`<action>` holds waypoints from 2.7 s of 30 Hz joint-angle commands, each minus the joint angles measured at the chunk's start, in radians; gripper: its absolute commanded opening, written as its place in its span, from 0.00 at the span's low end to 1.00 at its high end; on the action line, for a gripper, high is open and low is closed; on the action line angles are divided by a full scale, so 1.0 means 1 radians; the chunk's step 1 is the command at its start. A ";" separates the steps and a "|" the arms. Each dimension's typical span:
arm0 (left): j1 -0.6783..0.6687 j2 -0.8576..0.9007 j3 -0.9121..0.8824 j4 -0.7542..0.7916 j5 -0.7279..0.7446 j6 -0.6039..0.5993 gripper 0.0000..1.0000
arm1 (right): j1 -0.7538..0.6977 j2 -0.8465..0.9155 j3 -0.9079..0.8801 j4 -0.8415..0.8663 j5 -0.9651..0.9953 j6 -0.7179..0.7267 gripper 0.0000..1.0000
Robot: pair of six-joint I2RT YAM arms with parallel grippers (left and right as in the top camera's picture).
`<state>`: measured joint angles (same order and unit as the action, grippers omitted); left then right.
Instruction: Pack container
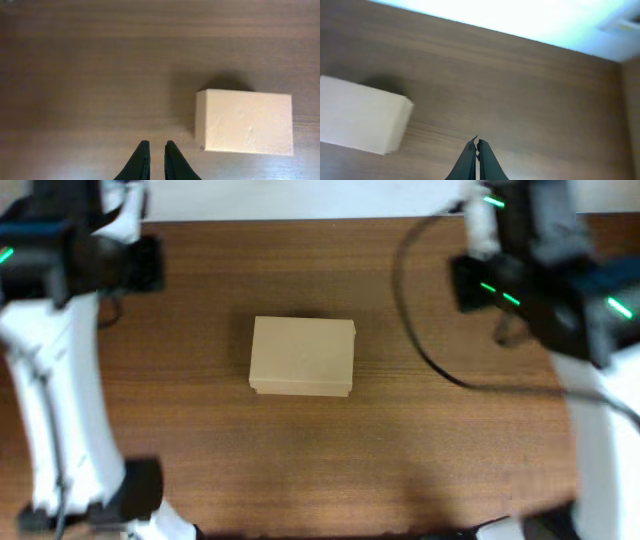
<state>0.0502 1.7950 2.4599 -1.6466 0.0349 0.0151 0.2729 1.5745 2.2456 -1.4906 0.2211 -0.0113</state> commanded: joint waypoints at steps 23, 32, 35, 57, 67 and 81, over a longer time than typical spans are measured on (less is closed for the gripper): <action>0.022 -0.760 -1.120 0.375 -0.111 -0.022 1.00 | -0.116 -0.850 -0.740 -0.069 0.056 0.125 0.99; 0.022 -0.751 -1.120 0.374 -0.111 -0.022 1.00 | -0.116 -0.849 -0.740 -0.069 0.056 0.125 0.99; 0.022 -0.751 -1.120 0.374 -0.111 -0.022 1.00 | -0.116 -0.849 -0.740 -0.069 0.056 0.125 0.99; 0.022 -0.751 -1.120 0.374 -0.111 -0.022 1.00 | -0.298 -1.110 -1.122 0.598 -0.108 0.125 0.99; 0.022 -0.751 -1.120 0.374 -0.111 -0.022 1.00 | -0.333 -1.414 -1.742 0.967 -0.166 0.125 0.99; 0.022 -0.751 -1.120 0.374 -0.111 -0.022 0.99 | -0.332 -1.569 -2.049 1.117 -0.166 0.125 0.99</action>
<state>0.0742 1.0435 1.3479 -1.2739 -0.0647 -0.0040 -0.0517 0.0174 0.2081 -0.3820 0.0612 0.1051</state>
